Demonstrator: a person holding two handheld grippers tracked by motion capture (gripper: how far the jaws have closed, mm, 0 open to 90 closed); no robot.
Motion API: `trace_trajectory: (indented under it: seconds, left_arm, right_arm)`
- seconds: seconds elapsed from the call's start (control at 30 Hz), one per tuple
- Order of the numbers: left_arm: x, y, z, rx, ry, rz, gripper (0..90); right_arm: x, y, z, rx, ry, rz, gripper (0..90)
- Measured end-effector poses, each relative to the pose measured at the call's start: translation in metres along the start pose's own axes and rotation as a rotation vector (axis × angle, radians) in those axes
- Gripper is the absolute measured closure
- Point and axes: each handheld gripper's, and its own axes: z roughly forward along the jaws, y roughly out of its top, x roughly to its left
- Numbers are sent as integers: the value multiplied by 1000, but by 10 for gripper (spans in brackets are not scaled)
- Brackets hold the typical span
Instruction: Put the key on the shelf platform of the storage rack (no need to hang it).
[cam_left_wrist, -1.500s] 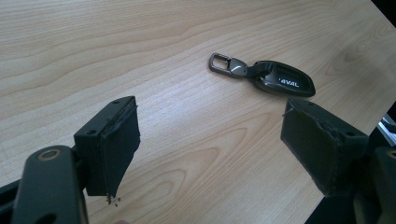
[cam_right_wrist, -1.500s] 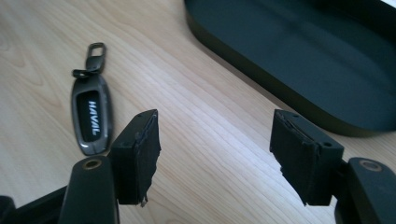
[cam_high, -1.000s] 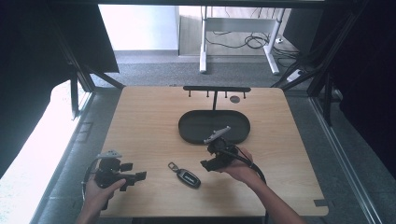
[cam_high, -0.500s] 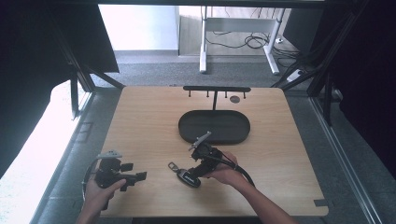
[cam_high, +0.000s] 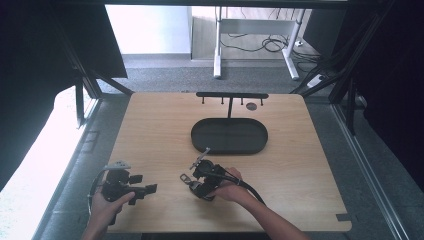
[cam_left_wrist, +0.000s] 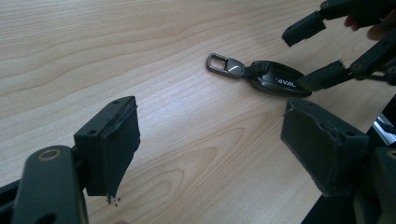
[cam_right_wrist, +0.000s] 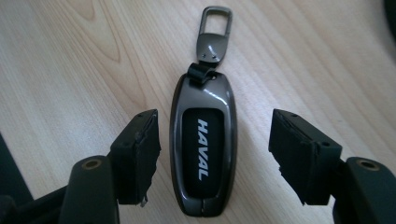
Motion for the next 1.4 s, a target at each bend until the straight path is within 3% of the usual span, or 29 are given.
trace_trajectory:
  seconds: [0.53, 0.67, 1.03, 1.27, 1.4]
  left_arm:
    - [0, 0, 1, 1, -2, 2, 199]
    - [0, 0, 1, 5, -2, 1, 199]
    - [-1, 0, 1, 1, -2, 3, 199]
    - [-1, 0, 0, -2, 3, -1, 199]
    - [-1, 0, 0, -2, 4, -1, 199]
  right_arm:
    - [6, 1, 25, 76, -20, -16, 404]
    - [5, 2, 25, 73, -28, -25, 483]
    - [2, 4, 24, 76, -25, -35, 492]
    - [-4, 6, 6, 17, -8, -22, 493]
    - [-7, 9, -16, -38, -3, -13, 493]
